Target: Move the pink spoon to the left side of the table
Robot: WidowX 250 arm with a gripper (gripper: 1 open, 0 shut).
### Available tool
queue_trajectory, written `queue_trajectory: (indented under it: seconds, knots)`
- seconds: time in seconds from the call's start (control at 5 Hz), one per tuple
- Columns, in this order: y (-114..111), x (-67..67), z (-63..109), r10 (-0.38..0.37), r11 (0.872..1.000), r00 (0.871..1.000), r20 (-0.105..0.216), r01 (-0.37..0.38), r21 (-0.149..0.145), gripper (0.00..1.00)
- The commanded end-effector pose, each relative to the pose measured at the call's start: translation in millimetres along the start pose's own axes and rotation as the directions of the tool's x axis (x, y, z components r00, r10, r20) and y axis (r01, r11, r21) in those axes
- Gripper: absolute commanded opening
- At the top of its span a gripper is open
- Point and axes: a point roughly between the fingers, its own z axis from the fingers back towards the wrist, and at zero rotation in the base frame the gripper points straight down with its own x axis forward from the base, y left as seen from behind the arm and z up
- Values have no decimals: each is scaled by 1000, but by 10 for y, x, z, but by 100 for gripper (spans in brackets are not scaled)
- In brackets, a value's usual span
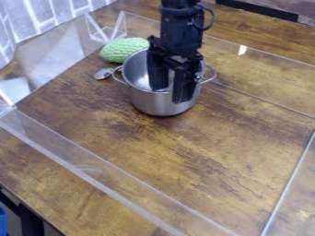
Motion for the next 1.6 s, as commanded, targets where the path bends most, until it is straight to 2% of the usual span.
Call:
queue_trajectory:
  seconds: [0.0, 0.2, 0.6, 0.8, 1.0, 1.4]
  knots:
    - [-87, -10, 236, 24, 1000, 996, 85, -25, 16, 100]
    - [-94, 17, 185, 76, 997, 993, 88, -76, 0, 100]
    - [51, -104, 35, 52, 999, 998, 36, -52, -7, 100]
    - [6, -22, -92, 176, 984, 984, 43, -174, -31, 0]
    - [-44, 69, -183, 288, 957, 956, 54, -285, -53, 0]
    - [13, 172, -299, 281, 959, 958, 58, -279, -49, 0]
